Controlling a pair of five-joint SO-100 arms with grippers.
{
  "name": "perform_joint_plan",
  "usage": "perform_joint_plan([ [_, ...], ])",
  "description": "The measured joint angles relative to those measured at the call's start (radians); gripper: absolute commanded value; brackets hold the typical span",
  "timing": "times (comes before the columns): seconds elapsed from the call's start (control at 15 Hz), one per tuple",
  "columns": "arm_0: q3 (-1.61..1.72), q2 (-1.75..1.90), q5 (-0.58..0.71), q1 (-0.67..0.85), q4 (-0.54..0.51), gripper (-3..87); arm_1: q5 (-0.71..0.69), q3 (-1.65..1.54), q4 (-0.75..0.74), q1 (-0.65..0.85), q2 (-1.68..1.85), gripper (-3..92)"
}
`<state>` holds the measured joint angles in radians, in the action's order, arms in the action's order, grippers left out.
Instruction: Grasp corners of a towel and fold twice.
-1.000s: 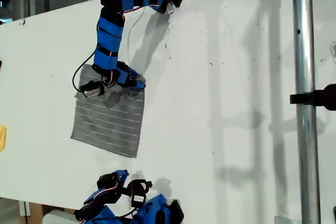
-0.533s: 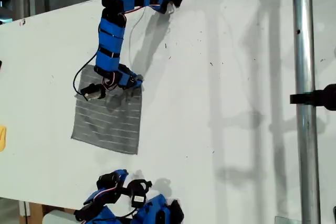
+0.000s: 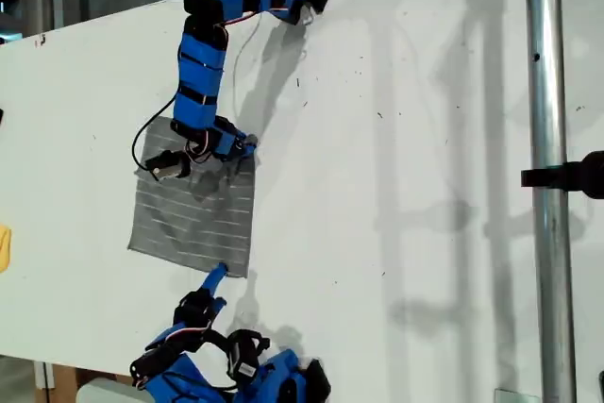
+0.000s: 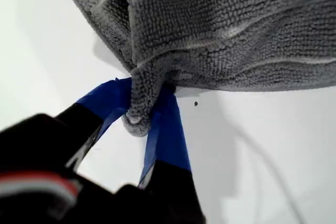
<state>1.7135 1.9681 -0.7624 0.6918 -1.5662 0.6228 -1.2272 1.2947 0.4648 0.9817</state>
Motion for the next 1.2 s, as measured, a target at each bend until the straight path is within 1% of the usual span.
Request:
perform_joint_plan([
  [0.07,-0.008,-0.018,0.025,0.000,0.011,37.6,0.003,0.000,0.000,0.000,0.000,-0.3],
  [0.2,0.023,-0.057,0.043,0.000,0.077,36.9,0.005,0.000,0.002,-0.003,0.000,-0.3],
  [0.27,0.058,-0.091,0.037,0.008,0.143,37.2,0.006,0.000,0.002,-0.005,0.000,-0.3],
  [0.4,0.081,-0.207,0.048,0.035,0.242,37.4,0.006,0.000,0.002,-0.009,0.002,-0.3],
  [0.53,0.083,-0.354,0.055,0.069,0.318,37.0,0.011,-0.002,0.002,-0.017,0.008,-0.3],
  [0.73,0.081,-0.540,0.064,0.106,0.402,34.2,0.014,-0.003,0.012,-0.031,0.020,-0.3],
  [0.8,0.078,-0.597,0.064,0.115,0.410,32.6,0.014,-0.003,0.014,-0.037,0.028,-0.3],
  [0.93,0.060,-0.655,0.071,0.144,0.407,26.7,0.018,-0.005,0.015,-0.046,0.054,-0.3],
  [1.07,-0.008,-0.709,0.083,0.147,0.397,10.3,0.023,-0.005,0.017,-0.054,0.077,-0.3],
  [1.13,-0.018,-0.712,0.095,0.149,0.407,-1.1,0.023,-0.005,0.017,-0.055,0.086,-0.3],
  [1.2,-0.023,-0.713,0.089,0.149,0.411,-2.8,0.023,-0.008,0.017,-0.057,0.086,-0.3],
])
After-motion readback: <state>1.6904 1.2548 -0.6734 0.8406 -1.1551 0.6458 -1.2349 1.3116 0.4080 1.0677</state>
